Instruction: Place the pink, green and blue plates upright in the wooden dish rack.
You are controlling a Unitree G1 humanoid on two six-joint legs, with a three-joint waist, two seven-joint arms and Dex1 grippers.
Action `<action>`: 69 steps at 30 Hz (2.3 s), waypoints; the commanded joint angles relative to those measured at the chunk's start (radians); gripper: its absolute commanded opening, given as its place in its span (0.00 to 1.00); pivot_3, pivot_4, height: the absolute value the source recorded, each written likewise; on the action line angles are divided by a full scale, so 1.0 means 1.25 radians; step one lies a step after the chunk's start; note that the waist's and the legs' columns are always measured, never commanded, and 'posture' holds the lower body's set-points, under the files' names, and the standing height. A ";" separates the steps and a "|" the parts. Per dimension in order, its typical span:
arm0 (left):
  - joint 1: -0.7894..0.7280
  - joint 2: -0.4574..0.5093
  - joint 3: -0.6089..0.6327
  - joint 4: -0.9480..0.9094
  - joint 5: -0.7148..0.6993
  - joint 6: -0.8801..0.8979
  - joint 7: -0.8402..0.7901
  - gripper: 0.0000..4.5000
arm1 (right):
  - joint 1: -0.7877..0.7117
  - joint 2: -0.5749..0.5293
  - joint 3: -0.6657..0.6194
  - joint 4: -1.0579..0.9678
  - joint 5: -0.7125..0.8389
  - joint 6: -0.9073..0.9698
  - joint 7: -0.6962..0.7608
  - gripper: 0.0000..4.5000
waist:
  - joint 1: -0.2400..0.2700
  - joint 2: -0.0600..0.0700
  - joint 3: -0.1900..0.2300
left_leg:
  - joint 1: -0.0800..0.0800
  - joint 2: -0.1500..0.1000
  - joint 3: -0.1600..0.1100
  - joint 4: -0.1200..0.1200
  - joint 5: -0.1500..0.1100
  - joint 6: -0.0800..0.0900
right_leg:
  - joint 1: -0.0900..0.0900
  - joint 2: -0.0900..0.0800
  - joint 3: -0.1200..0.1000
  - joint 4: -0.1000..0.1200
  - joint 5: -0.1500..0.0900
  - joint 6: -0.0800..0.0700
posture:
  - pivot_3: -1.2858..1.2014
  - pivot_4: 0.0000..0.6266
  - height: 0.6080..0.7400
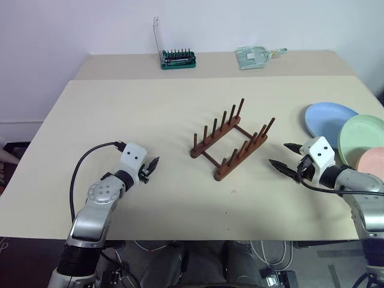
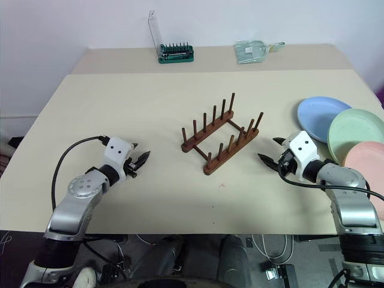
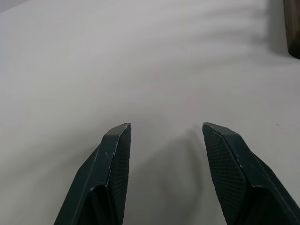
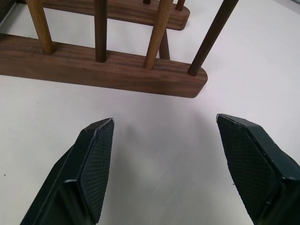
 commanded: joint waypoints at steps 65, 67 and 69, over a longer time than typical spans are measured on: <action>-0.594 -0.160 -0.329 0.779 0.027 -0.407 -0.530 0.17 | 0.310 0.008 -0.104 -0.407 0.100 0.160 -0.048 0.80 | 0.002 -0.003 0.002 | -0.001 0.006 0.007 0.001 -0.002 0.000 | -0.001 0.007 0.006 -0.005 0.001 0.000 | 0.52 0.24 1.00; -0.603 -0.168 -0.312 0.811 0.019 -0.409 -0.548 0.40 | 0.324 0.011 -0.112 -0.413 0.100 0.156 -0.049 0.80 | 0.000 -0.003 0.002 | -0.001 0.006 0.007 0.001 -0.001 -0.001 | -0.001 0.007 0.006 -0.007 0.002 0.001 | 0.52 0.24 1.00; -0.604 -0.167 -0.300 0.828 0.027 -0.413 -0.539 0.58 | 0.327 0.011 -0.114 -0.416 0.099 0.159 -0.053 0.80 | -0.001 -0.003 0.002 | -0.001 0.006 0.007 0.000 -0.001 -0.001 | 0.000 0.008 0.006 -0.008 0.002 0.002 | 0.52 0.24 1.00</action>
